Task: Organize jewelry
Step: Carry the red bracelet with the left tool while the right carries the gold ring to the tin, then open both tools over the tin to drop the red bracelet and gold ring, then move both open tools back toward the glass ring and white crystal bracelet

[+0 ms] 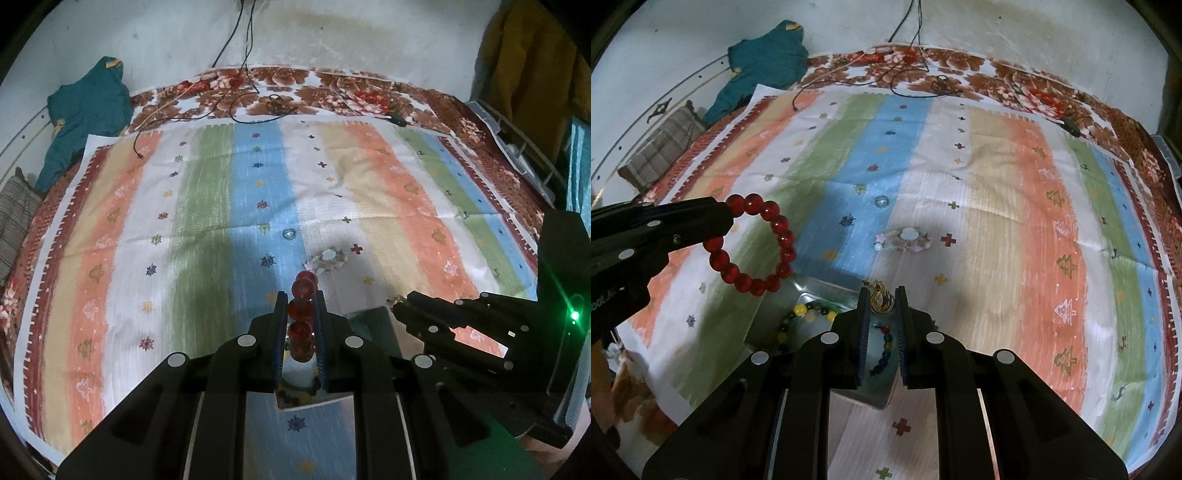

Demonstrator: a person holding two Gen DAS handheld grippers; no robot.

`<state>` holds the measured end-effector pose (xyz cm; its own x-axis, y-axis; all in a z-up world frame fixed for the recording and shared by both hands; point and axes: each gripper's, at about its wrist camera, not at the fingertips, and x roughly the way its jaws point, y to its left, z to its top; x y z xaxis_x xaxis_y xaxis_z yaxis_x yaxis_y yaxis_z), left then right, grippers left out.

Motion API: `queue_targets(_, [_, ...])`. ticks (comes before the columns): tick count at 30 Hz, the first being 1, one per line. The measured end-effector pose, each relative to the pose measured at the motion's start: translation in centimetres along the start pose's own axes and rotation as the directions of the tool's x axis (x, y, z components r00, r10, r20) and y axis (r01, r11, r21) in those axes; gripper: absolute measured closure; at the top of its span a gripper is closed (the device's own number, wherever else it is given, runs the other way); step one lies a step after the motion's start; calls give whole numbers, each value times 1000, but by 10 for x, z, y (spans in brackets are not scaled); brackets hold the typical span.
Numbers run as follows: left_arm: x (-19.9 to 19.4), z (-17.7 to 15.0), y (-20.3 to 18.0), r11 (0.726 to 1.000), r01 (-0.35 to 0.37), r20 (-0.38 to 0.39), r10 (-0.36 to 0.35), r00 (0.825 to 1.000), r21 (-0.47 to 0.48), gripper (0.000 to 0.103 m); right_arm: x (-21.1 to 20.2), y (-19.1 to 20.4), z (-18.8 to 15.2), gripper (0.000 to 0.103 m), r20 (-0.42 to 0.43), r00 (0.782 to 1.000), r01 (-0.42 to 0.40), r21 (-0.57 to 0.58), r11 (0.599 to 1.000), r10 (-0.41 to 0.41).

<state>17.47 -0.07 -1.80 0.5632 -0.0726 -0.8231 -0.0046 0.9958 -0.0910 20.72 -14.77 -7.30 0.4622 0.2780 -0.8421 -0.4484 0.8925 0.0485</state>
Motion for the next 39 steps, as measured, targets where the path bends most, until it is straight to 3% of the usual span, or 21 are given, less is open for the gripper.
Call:
queue_targets(21, [-6,-19,-12,1000,0,-25,0,1000,8,90,-9,12,-17,88,-14,1000,-20,0,1000,20])
queue_targets(23, [-4,-18,-9,1000,-1,-34,1,999,-9,89,-8,11,-17,71,-17,1000,-12,7,1000,12])
queue_targets(24, [-5,-18,-8,1000,-6,-30,6,1000,-16,89,-7,10,-17,67,-17,1000,-7,11,1000,7])
queue_targets(39, [5,-15,14,996,-68,-41,65,997,-63,67,2,-3,-13,60,-41,999,15,44,999,-13])
